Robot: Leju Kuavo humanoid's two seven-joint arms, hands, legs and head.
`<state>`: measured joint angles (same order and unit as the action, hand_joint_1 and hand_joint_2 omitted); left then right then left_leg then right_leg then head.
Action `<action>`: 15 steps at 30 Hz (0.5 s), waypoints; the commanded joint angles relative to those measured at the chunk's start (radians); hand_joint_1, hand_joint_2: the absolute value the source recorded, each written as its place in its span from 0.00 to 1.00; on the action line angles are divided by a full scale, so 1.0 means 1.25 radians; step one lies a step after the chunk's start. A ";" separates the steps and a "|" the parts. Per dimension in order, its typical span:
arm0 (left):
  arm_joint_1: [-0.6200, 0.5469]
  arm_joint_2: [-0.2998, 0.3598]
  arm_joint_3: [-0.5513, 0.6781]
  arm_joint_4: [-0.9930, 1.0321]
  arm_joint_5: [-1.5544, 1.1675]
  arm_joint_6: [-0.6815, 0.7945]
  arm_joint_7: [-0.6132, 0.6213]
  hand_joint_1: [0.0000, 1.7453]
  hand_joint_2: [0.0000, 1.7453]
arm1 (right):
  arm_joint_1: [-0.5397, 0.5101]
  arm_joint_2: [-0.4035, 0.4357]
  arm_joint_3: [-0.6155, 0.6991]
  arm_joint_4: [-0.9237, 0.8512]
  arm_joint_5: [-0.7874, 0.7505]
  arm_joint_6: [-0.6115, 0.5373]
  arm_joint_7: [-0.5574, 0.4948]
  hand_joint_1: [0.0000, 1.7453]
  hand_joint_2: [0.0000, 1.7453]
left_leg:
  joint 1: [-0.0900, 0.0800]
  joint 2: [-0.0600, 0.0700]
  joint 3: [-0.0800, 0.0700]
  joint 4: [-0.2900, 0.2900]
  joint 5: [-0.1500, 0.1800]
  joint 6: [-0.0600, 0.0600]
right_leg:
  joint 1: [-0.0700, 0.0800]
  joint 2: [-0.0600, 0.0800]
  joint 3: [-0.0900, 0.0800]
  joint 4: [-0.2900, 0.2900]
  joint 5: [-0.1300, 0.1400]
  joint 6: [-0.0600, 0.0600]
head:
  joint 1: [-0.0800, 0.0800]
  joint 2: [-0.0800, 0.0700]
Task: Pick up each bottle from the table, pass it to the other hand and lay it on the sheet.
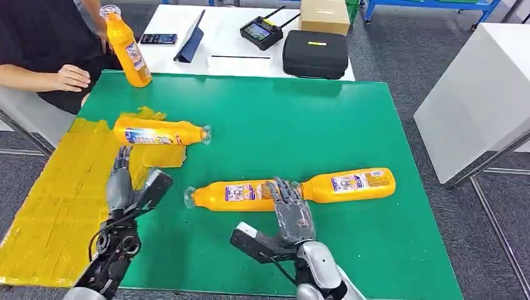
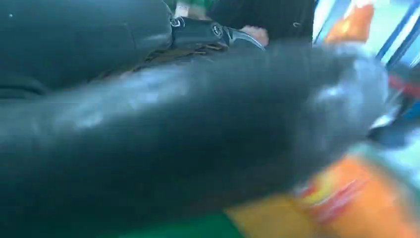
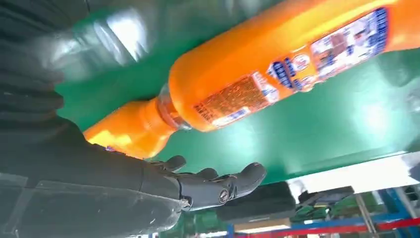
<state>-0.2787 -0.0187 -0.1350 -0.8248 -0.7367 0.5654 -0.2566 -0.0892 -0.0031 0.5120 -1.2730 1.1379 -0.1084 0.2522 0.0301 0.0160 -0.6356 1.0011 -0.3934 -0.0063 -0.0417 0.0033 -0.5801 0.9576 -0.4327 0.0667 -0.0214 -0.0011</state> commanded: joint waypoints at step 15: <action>0.173 -0.017 -0.089 -0.409 0.249 -0.020 -0.063 0.00 0.00 | -0.269 0.157 -0.025 0.497 0.054 0.030 -0.017 0.00 1.00 | 0.000 0.000 0.001 0.000 0.000 0.001 | 0.000 0.000 0.001 0.000 0.000 -0.002 | 0.000 0.000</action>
<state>-0.0635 -0.0446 -0.2194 -1.3039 -0.4295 0.5463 -0.3395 -0.3002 0.1206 0.4849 -0.9234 1.2120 -0.0919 0.2369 0.0305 0.0147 -0.6363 1.0011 -0.3925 -0.0064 -0.0412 0.0026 -0.5804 0.9577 -0.4327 0.0667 -0.0214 -0.0011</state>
